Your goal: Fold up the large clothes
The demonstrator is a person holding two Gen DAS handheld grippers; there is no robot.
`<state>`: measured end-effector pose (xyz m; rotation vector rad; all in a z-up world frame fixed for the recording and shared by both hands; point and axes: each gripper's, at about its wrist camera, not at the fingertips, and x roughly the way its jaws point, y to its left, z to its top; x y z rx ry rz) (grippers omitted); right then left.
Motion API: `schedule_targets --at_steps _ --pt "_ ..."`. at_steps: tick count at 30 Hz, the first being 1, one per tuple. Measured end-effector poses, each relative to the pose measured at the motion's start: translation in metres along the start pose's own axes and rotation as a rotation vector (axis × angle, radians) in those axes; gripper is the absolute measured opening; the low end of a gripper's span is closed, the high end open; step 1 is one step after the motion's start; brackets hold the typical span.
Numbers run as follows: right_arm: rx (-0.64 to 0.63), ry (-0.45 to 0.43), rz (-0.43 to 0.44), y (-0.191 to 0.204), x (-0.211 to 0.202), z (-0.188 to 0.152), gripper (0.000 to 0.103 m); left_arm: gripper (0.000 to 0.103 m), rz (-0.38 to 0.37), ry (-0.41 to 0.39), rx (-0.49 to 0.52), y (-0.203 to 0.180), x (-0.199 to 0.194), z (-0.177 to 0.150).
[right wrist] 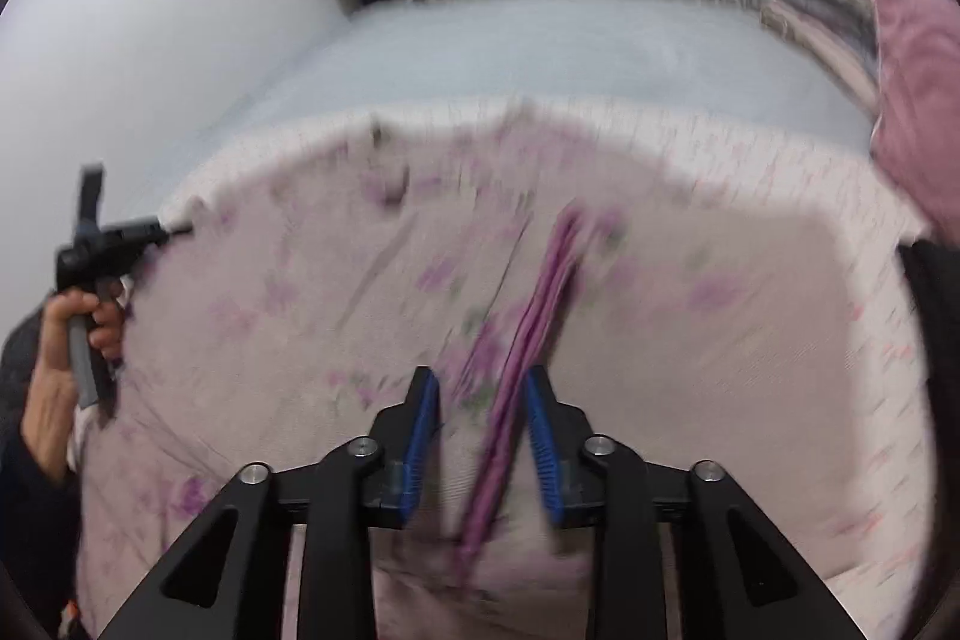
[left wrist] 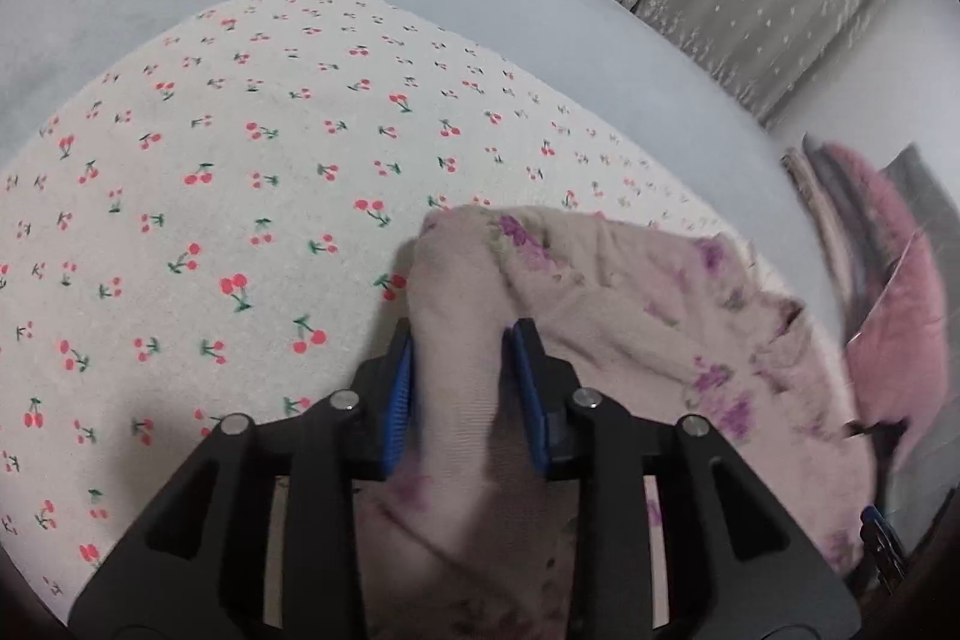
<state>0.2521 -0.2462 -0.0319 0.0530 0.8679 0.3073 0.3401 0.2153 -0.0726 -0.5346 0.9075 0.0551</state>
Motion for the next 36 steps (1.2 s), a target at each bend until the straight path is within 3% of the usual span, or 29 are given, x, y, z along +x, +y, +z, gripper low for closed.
schedule_targets --at_steps 2,4,6,8,10,11,12,13,14,15,17,20,22,24,27,29,32,36 --pt "0.047 -0.115 -0.028 -0.035 -0.033 0.019 0.089 0.042 -0.027 -0.03 -0.022 0.008 -0.016 0.01" --pt "0.113 -0.145 -0.055 -0.077 -0.043 0.03 0.09 0.055 -0.052 -0.043 -0.023 0.012 -0.025 0.016" --pt "0.223 -0.089 -0.029 -0.125 -0.031 0.033 0.09 0.058 -0.086 -0.004 -0.008 0.011 -0.022 0.015" --pt "0.422 0.014 0.069 -0.184 -0.003 0.02 0.089 0.058 -0.117 0.085 0.017 0.007 -0.003 0.01" --pt "0.566 0.092 0.182 -0.218 0.03 0.0 0.079 0.058 -0.112 0.162 0.01 0.003 0.024 0.002" --pt "0.579 0.114 0.209 -0.22 0.041 -0.006 0.065 0.037 -0.095 0.166 0.002 -0.001 0.031 -0.004" --pt "0.559 0.125 0.204 -0.214 0.051 -0.008 0.039 0.029 -0.079 0.163 0.008 -0.007 0.035 -0.007" --pt "0.495 0.109 0.172 -0.198 0.057 -0.004 0.027 0.022 -0.047 0.138 0.025 -0.014 0.032 -0.008" --pt "0.431 0.101 0.112 -0.184 0.056 0.003 0.021 0.018 -0.015 0.103 0.045 -0.022 0.024 -0.009" --pt "0.339 0.087 0.007 -0.164 0.05 0.014 0.016 0.017 0.009 0.064 0.05 -0.028 0.014 -0.008" --pt "0.209 -0.005 -0.201 -0.123 0.015 0.036 0.014 0.017 0.012 -0.046 0.04 -0.037 -0.019 -0.004" --pt "0.119 -0.185 -0.307 -0.082 -0.044 0.054 0.013 0.016 0.002 -0.108 0.001 -0.041 -0.043 -0.004" --pt "0.072 -0.217 -0.386 -0.068 -0.052 0.058 0.013 0.017 0.045 -0.127 0.023 -0.044 -0.041 -0.007" --pt "0.051 -0.186 -0.47 -0.075 -0.041 0.054 0.013 0.017 0.078 -0.113 0.013 -0.035 -0.026 -0.011" --pt "0.135 -0.022 -0.485 -0.111 0.02 0.034 0.014 0.022 0.074 -0.053 -0.004 -0.019 0.004 -0.026" --pt "0.116 0.075 -0.524 -0.122 0.064 0.01 0.016 0.029 0.041 -0.075 -0.024 -0.013 0.004 -0.032" --pt "0.022 0.006 -0.625 -0.1 0.062 0.001 0.02 0.034 0.017 -0.102 -0.051 -0.008 -0.019 -0.03" --pt "0.109 0.043 -0.566 -0.107 0.036 0.008 0.028 0.039 0.003 -0.161 -0.098 -0.003 -0.071 -0.035"
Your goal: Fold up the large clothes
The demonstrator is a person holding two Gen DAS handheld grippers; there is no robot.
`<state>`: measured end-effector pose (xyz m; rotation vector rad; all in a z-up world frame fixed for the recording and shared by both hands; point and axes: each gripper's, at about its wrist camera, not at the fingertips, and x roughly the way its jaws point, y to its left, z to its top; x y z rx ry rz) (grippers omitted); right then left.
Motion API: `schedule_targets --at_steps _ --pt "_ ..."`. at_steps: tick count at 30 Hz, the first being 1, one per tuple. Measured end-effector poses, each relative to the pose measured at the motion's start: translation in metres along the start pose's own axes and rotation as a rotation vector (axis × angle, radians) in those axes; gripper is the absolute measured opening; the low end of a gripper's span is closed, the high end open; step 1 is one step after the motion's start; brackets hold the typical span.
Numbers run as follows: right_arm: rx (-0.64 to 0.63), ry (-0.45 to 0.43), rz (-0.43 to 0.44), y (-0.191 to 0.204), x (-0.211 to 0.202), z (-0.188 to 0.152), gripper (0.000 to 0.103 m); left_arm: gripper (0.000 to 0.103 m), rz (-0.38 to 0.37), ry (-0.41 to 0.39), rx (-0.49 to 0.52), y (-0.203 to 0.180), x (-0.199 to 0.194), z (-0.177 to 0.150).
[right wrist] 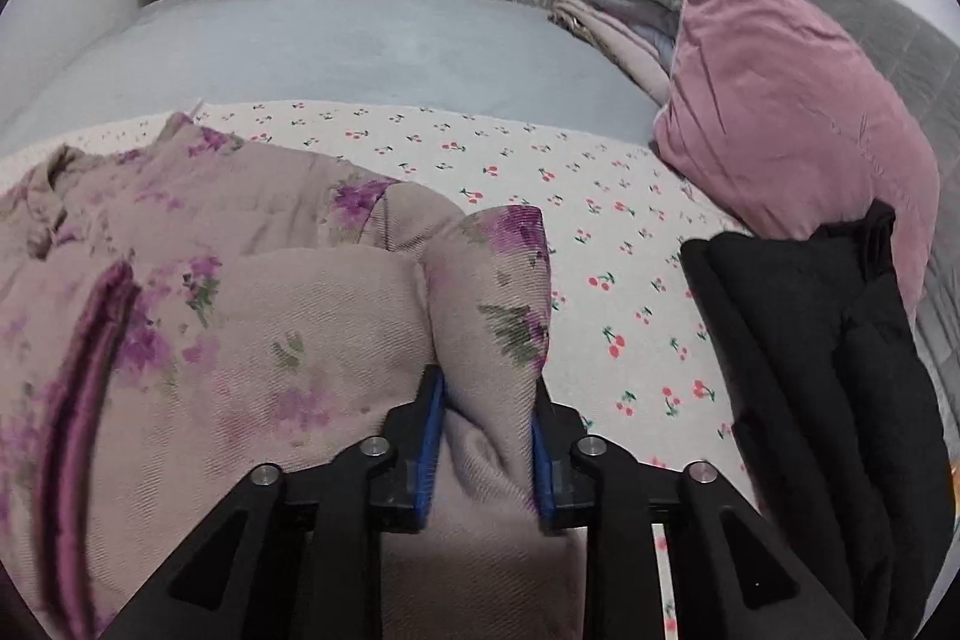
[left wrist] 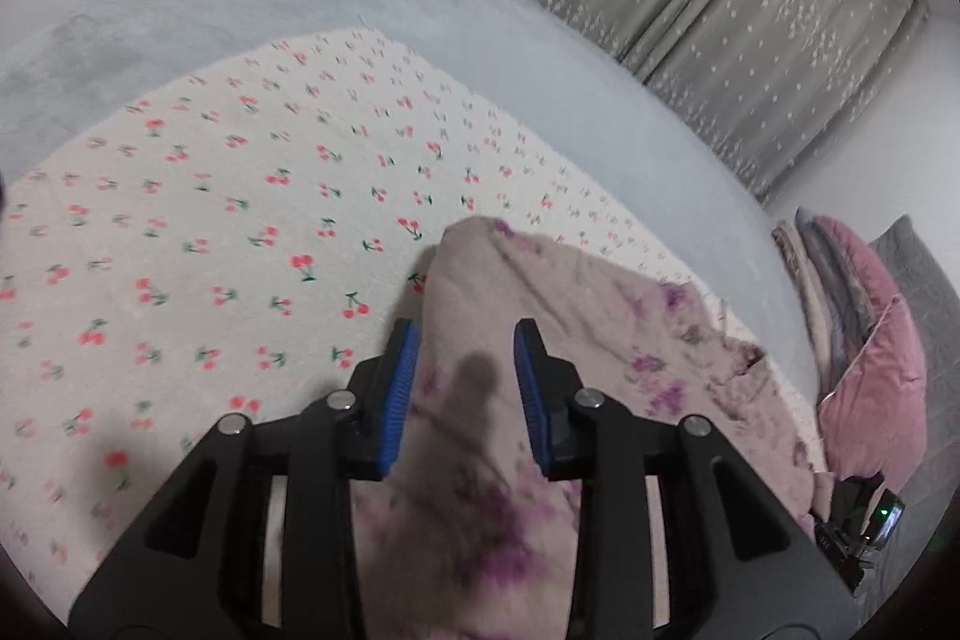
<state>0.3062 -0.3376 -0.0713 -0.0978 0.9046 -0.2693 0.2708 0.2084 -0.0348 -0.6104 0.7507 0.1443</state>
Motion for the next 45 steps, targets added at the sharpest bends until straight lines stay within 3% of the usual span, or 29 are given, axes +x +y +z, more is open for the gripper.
schedule_targets --at_steps 2,3,5,9,11,12,13,15,16,18,19,22,25,28,31,33,37,41,43,45 --pt "0.074 -0.01 0.047 -0.007 -0.017 0.002 0.033 0.053 -0.006 -0.02 -0.026 0.001 -0.032 -0.011" --pt "0.105 -0.026 0.071 -0.008 -0.025 0.004 0.045 0.055 -0.001 -0.014 -0.032 0.001 -0.039 -0.017" --pt "0.12 -0.063 0.139 -0.011 -0.048 -0.007 0.057 0.055 -0.011 0.012 -0.041 0.001 -0.063 -0.04" --pt "0.072 -0.08 0.231 0.02 -0.064 -0.032 0.059 0.058 -0.014 0.012 -0.012 -0.003 -0.093 -0.079" --pt "0.042 0.011 0.297 0.043 -0.045 -0.042 0.058 0.063 -0.018 0.021 -0.026 -0.001 -0.095 -0.09" --pt "0.02 0.057 0.307 0.058 -0.031 -0.048 0.058 0.063 -0.027 0.034 -0.026 0.001 -0.092 -0.097" --pt "0.008 0.043 0.273 0.066 -0.028 -0.05 0.058 0.063 -0.031 0.039 -0.024 0.002 -0.088 -0.099" --pt "0.041 0.048 0.304 0.07 -0.029 -0.044 0.052 0.063 -0.009 0.039 -0.017 0.006 -0.083 -0.108" --pt "0.087 0.061 0.377 0.068 -0.034 -0.04 0.051 0.063 0.01 0.04 -0.018 0.007 -0.079 -0.109" --pt "0.117 0.068 0.524 0.067 -0.042 -0.033 0.023 0.063 0.003 0.042 -0.032 0.01 -0.074 -0.108" --pt "0.119 0.084 0.569 0.072 -0.042 -0.033 0.021 0.063 -0.004 0.046 -0.038 0.01 -0.072 -0.107" --pt "0.069 0.106 0.469 0.091 -0.024 -0.041 0.018 0.063 -0.022 0.025 -0.024 0.009 -0.076 -0.107" --pt "0.158 0.138 0.513 0.081 -0.024 -0.038 0.018 0.063 -0.009 0.022 -0.014 0.011 -0.077 -0.106" --pt "0.152 0.141 0.495 0.073 -0.043 -0.032 0.019 0.063 -0.008 0.03 -0.038 0.015 -0.073 -0.103" --pt "0.181 0.076 0.531 0.066 -0.072 -0.035 0.034 0.063 -0.003 0.036 -0.049 0.016 -0.07 -0.103" --pt "0.211 0.056 0.543 0.059 -0.078 -0.038 0.06 0.063 -0.006 0.044 -0.051 0.016 -0.069 -0.103" --pt "0.238 0.022 0.548 0.047 -0.093 -0.043 0.062 0.063 -0.009 0.05 -0.044 0.014 -0.067 -0.104" --pt "0.176 -0.024 0.527 0.049 -0.111 -0.047 0.076 0.063 -0.015 0.05 -0.049 0.015 -0.066 -0.101" --pt "0.121 -0.055 0.483 0.056 -0.12 -0.048 0.076 0.063 -0.01 0.042 -0.034 0.012 -0.066 -0.101" --pt "0.099 -0.076 0.505 0.06 -0.127 -0.047 0.076 0.063 -0.008 0.035 -0.023 0.009 -0.066 -0.101"
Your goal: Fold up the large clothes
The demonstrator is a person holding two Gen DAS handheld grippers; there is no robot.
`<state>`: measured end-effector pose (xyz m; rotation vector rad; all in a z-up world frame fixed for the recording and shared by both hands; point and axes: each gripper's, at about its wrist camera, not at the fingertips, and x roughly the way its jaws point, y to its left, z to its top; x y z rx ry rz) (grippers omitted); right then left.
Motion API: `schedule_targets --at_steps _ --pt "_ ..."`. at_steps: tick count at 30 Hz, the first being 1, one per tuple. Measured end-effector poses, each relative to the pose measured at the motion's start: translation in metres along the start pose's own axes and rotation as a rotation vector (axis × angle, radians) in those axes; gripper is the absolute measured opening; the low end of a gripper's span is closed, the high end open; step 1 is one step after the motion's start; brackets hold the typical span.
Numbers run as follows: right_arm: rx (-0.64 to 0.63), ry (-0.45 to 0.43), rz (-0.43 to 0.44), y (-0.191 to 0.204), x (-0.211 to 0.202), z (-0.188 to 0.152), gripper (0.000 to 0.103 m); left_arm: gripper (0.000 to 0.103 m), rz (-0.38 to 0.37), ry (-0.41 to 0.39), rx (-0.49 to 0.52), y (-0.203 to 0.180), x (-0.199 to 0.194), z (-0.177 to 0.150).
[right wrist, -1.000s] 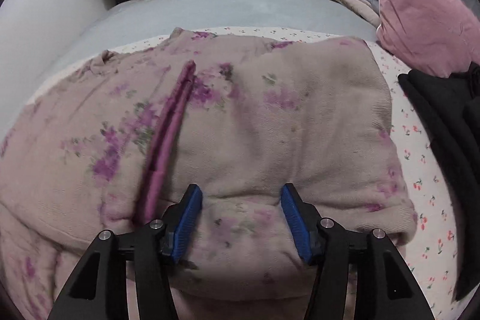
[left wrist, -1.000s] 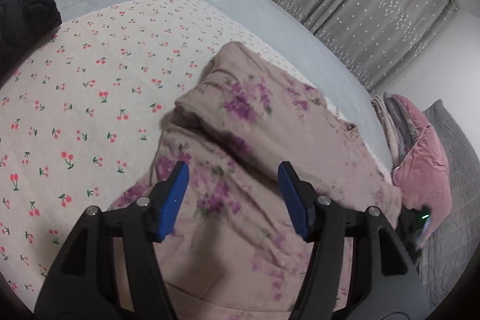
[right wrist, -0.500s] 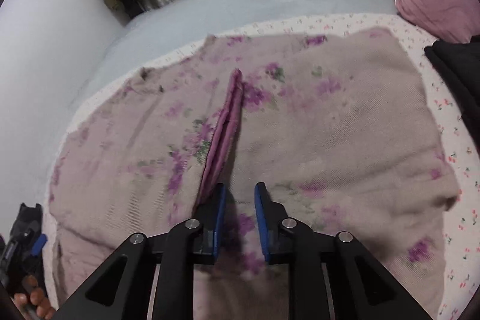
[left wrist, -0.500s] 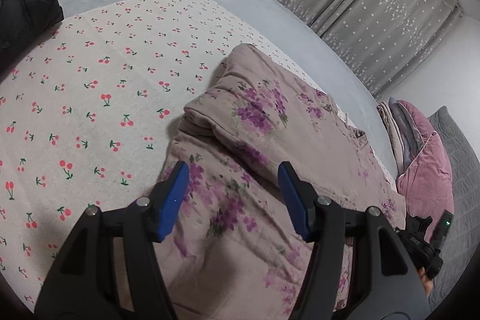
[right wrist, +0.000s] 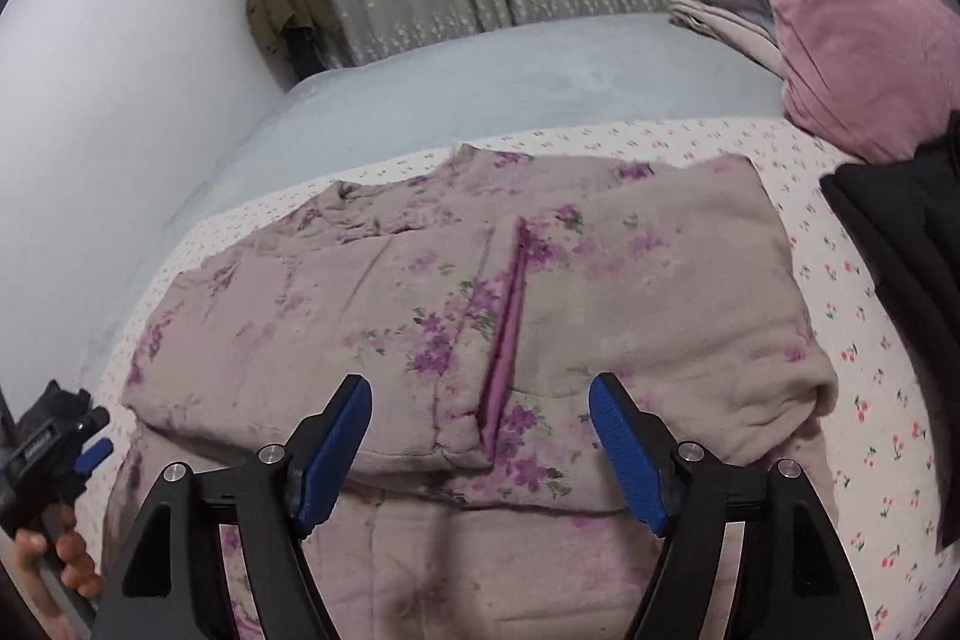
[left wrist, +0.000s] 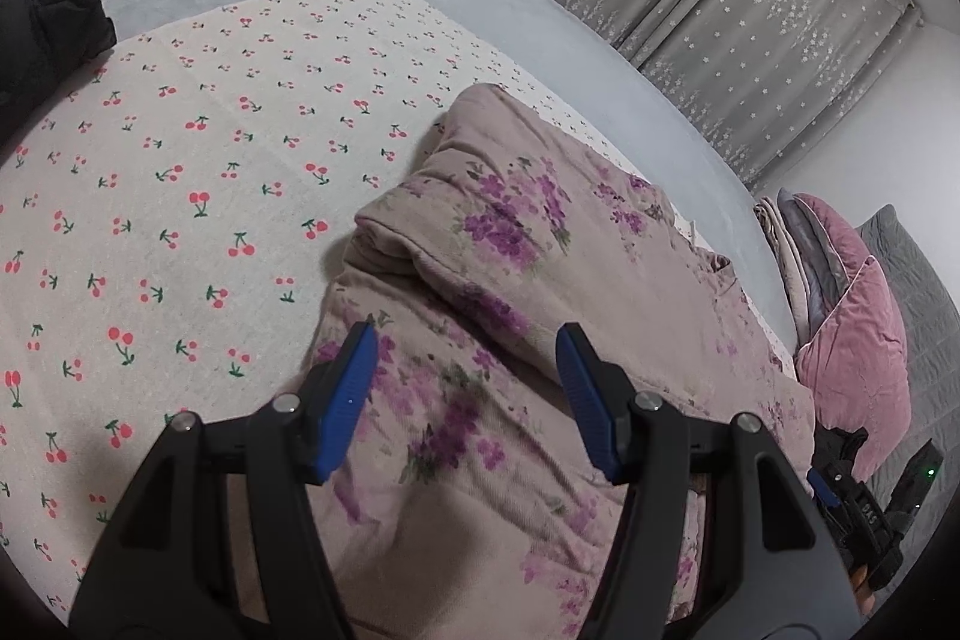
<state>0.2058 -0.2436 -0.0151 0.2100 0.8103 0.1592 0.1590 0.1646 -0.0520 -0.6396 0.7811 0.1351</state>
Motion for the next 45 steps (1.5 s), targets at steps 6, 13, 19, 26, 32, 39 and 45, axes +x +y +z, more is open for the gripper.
schedule_targets --at_steps 6,13,19,26,32,39,45 --pt "0.073 0.074 0.112 -0.005 0.031 0.016 0.076 0.063 -0.008 -0.012 0.019 -0.006 0.0 0.0" --pt "0.015 0.151 0.035 0.011 0.069 0.03 0.015 0.063 0.017 0.008 -0.016 0.009 0.006 0.005" --pt "-0.113 0.012 -0.083 0.031 0.015 0.035 0.015 0.063 0.091 0.047 -0.007 0.019 0.017 0.007" --pt "-0.264 0.168 -0.299 0.035 0.088 0.01 0.022 0.063 0.127 0.066 -0.059 0.04 0.021 0.005" --pt "-0.232 0.12 -0.325 0.027 0.057 0.026 0.023 0.063 0.114 0.09 -0.071 0.043 0.025 0.007" --pt "-0.202 0.001 -0.306 0.039 0.036 0.03 0.018 0.063 0.103 0.079 -0.074 0.044 0.021 0.01" --pt "-0.347 0.198 -0.454 0.045 0.099 0.006 0.026 0.063 0.114 0.12 -0.065 0.043 0.033 0.009"
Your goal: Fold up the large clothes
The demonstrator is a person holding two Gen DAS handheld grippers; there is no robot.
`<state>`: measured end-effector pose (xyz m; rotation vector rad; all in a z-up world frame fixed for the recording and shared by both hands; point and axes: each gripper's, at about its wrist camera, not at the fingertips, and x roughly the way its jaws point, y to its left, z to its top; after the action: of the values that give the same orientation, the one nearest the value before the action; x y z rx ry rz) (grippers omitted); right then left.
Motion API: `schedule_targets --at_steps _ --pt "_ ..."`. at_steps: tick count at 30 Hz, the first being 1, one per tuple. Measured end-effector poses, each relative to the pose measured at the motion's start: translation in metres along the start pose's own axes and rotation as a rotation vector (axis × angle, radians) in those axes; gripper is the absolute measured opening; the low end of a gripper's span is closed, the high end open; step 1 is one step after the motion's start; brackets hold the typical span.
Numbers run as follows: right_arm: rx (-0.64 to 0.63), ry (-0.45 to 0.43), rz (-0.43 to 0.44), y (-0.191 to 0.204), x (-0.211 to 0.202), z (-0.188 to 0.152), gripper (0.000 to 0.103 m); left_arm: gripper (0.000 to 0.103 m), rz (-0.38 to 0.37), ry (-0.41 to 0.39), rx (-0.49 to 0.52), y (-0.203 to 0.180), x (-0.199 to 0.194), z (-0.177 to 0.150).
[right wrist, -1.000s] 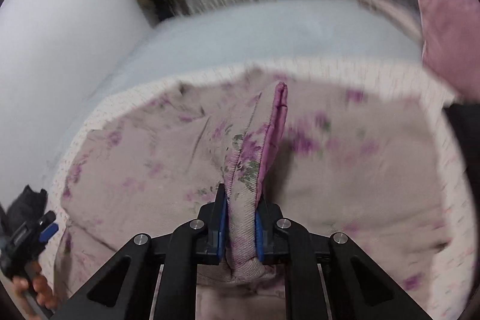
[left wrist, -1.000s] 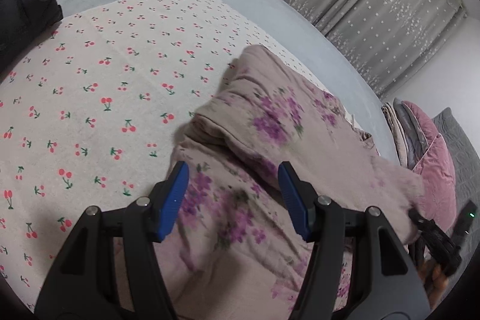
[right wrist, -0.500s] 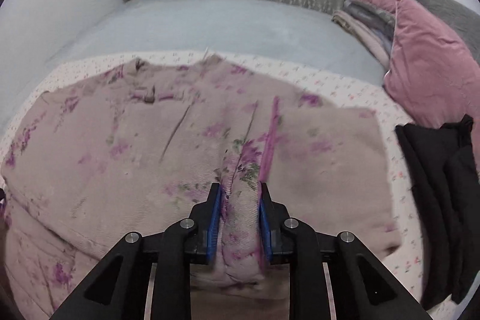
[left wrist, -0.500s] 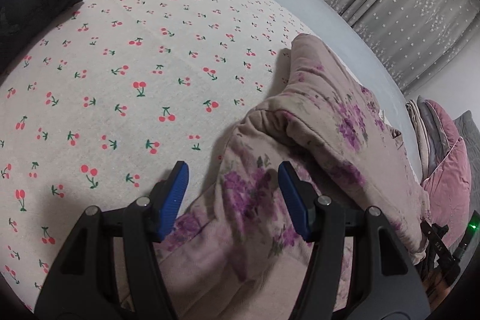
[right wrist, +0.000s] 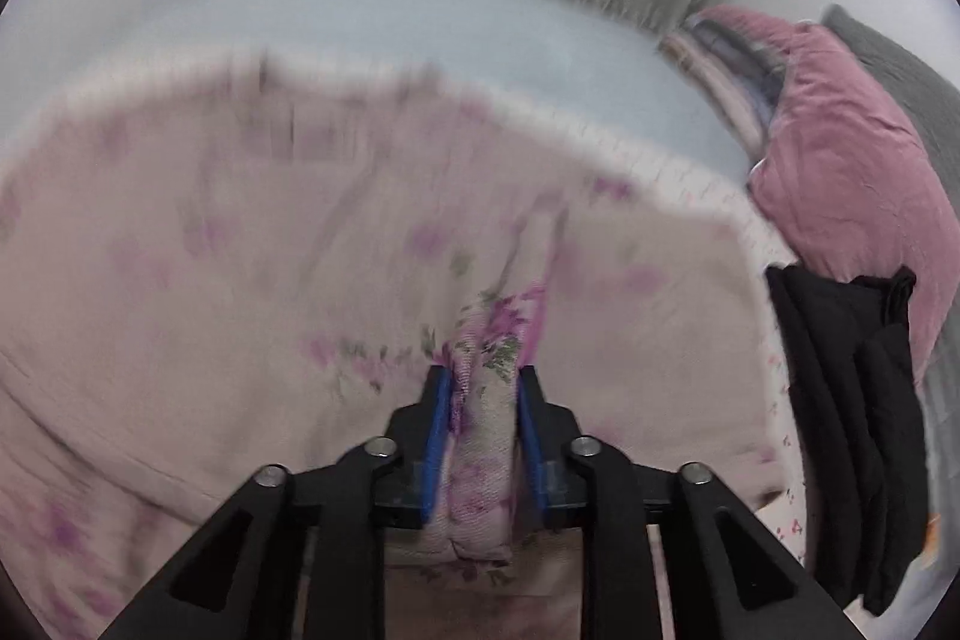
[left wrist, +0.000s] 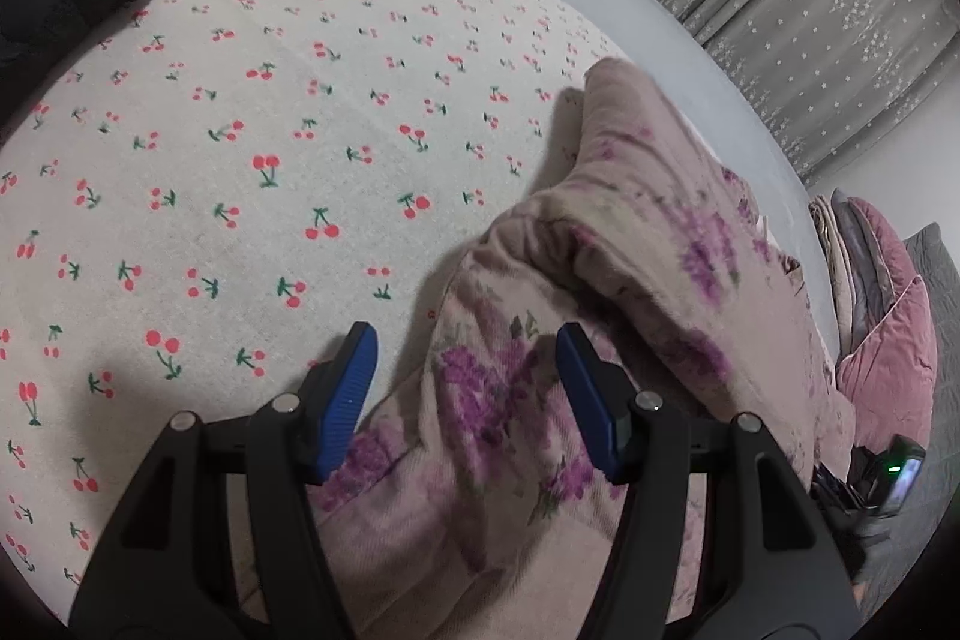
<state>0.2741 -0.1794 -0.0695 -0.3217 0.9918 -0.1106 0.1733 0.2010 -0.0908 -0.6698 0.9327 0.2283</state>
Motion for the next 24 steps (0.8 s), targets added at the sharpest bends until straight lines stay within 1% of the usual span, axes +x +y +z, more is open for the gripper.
schedule_targets --at_steps 1,2,3,5,7,8,9,10,11,12,14,16,18,19,21,22,24 --pt "-0.07 -0.028 -0.065 0.013 0.007 -0.005 0.026 0.063 -0.004 0.016 0.005 0.0 0.003 -0.001" --pt "-0.132 -0.057 -0.123 0.023 0.004 -0.006 0.026 0.063 -0.007 0.03 0.007 0.0 0.005 -0.002" --pt "-0.157 -0.055 -0.154 0.027 -0.001 -0.003 0.026 0.063 -0.009 0.03 0.005 0.001 0.005 -0.002" --pt "-0.112 -0.071 -0.14 0.019 -0.019 0.005 0.027 0.063 -0.012 0.018 -0.002 0.001 0.001 -0.002" --pt "-0.064 -0.136 -0.13 0.009 -0.042 0.008 0.029 0.063 -0.019 0.009 -0.008 0.001 -0.001 -0.001" --pt "-0.044 -0.185 -0.146 0.005 -0.056 0.008 0.031 0.063 -0.021 0.012 -0.008 0.0 -0.001 -0.001" --pt "-0.036 -0.222 -0.151 0.004 -0.067 0.006 0.037 0.063 -0.023 0.016 -0.006 0.0 0.0 -0.002" --pt "-0.032 -0.252 -0.138 0.005 -0.074 0.005 0.041 0.063 -0.025 0.022 -0.003 -0.002 0.001 -0.003" --pt "-0.032 -0.267 -0.118 0.007 -0.077 0.004 0.048 0.063 -0.027 0.026 0.001 -0.003 0.001 -0.003" --pt "-0.033 -0.272 -0.076 0.011 -0.078 0.002 0.048 0.063 -0.028 0.028 0.003 -0.004 0.001 -0.004" --pt "-0.042 -0.242 0.018 0.021 -0.069 -0.001 0.048 0.063 -0.028 0.022 0.005 -0.004 0.0 -0.004" --pt "-0.043 -0.182 0.116 0.029 -0.047 -0.001 0.048 0.063 -0.03 0.018 0.005 -0.004 -0.001 -0.003" --pt "-0.033 -0.123 0.148 0.033 -0.025 0.001 0.048 0.063 -0.031 0.02 0.005 -0.004 0.0 -0.003" --pt "-0.006 -0.098 0.179 0.03 -0.011 0.002 0.049 0.063 -0.031 0.025 0.004 -0.004 0.001 -0.002" --pt "0.045 -0.087 0.226 0.021 0.003 0.004 0.051 0.063 -0.044 0.04 0.0 -0.003 0.005 -0.001" --pt "0.082 -0.069 0.256 0.016 0.007 0.006 0.051 0.063 -0.051 0.047 -0.002 -0.003 0.006 -0.001" --pt "0.073 -0.056 0.252 0.018 0.003 0.007 0.054 0.063 -0.056 0.05 0.004 -0.003 0.006 -0.002"
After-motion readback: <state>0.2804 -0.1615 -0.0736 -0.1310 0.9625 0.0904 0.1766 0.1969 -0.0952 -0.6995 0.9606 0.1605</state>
